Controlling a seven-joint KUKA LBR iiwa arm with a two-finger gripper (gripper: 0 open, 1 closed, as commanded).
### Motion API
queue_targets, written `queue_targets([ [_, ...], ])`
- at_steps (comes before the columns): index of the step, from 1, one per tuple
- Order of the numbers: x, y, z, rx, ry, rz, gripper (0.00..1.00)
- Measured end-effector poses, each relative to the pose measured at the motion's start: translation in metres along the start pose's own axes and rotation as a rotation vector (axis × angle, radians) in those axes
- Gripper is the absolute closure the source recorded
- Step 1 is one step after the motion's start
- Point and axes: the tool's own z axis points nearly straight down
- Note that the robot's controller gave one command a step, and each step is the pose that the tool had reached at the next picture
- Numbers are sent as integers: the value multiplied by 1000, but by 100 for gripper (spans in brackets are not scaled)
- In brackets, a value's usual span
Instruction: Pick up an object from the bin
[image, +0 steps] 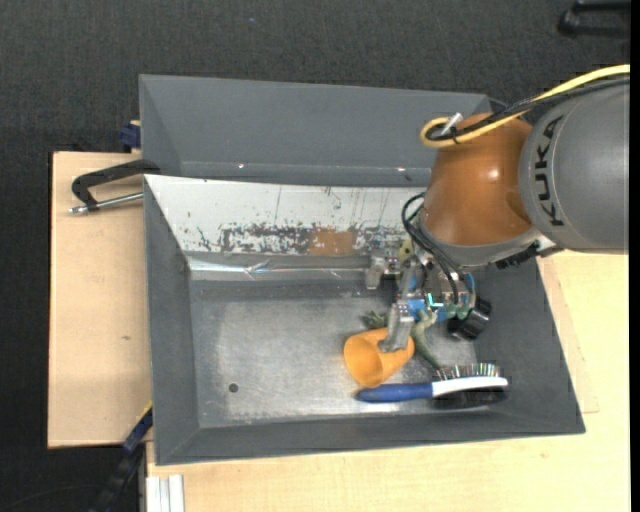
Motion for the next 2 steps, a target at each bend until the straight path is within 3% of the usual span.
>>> queue_targets([
  [1, 1, -23, 55, 5, -16, -73, 0],
  [2, 50, 19, 70, 4, -6, -111, 0],
])
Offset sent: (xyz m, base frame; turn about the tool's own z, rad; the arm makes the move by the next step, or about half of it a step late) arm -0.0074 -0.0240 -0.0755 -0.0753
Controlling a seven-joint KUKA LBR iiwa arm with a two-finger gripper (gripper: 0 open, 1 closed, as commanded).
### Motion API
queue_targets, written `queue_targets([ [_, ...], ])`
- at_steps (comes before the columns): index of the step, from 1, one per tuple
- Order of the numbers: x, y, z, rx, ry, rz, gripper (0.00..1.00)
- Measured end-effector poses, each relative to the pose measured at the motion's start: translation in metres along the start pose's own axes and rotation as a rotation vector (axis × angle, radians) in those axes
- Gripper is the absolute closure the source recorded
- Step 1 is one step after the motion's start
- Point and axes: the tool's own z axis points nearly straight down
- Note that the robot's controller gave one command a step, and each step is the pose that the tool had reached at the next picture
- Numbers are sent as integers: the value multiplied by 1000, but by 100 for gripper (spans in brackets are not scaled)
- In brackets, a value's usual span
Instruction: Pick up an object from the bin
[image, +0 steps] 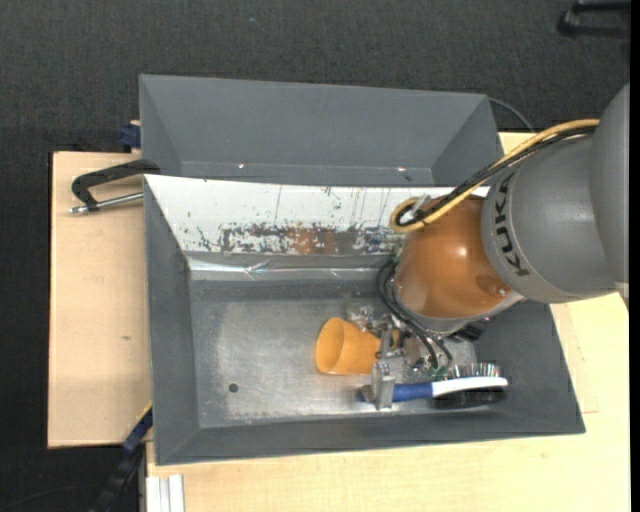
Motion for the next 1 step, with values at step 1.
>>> queue_targets([
  [1, -2, 3, 1, -5, -9, 1, 100],
])
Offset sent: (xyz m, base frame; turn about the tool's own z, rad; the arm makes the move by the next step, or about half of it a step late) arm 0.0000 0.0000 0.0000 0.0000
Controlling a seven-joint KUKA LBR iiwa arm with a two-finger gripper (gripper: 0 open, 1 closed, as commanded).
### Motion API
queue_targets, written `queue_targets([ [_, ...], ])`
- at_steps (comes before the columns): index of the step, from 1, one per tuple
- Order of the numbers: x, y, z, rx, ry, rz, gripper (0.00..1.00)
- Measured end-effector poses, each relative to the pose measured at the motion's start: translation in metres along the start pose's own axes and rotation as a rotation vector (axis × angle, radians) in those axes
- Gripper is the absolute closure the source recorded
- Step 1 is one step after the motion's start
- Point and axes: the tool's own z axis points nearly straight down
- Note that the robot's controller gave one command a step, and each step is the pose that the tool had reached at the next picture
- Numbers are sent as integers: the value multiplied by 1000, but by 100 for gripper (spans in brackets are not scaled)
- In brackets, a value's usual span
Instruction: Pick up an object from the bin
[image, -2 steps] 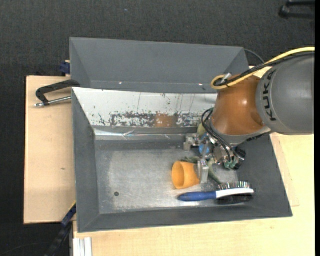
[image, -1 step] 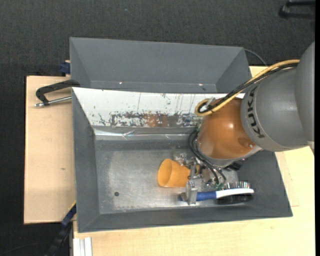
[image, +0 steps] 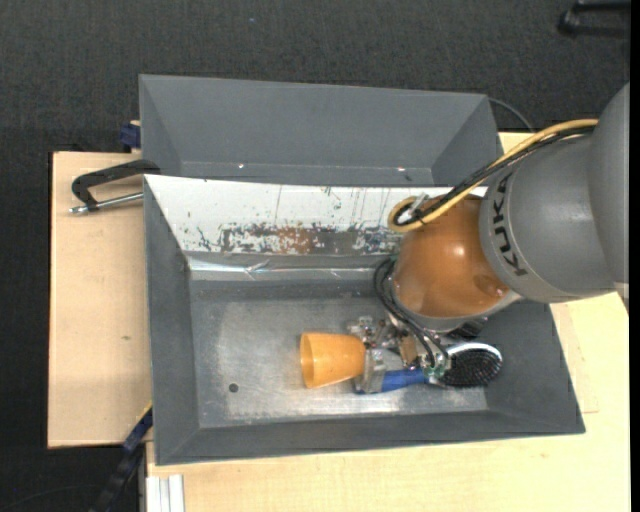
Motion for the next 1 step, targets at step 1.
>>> queue_targets([
  [1, -34, 10, 2, -5, 1, -425, 100],
])
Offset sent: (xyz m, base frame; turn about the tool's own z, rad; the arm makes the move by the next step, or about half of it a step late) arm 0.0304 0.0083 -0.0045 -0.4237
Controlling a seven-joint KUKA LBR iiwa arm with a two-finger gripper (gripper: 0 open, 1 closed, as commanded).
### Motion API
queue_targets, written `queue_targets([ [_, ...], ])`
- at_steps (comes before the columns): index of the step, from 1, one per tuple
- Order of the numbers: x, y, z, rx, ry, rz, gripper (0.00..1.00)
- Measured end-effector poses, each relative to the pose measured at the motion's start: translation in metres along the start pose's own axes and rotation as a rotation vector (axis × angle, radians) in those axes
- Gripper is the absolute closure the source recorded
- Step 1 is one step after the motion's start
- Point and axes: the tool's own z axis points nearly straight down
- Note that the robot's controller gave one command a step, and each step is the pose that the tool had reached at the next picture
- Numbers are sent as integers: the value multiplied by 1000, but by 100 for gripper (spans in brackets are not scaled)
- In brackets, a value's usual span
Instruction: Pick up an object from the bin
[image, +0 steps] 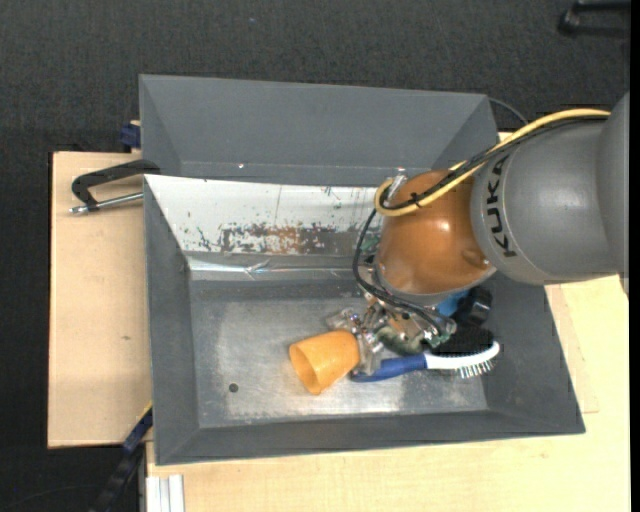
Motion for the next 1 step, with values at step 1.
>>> queue_targets([
  [1, 0, -29, -152, 10, -5, -35, 100],
])
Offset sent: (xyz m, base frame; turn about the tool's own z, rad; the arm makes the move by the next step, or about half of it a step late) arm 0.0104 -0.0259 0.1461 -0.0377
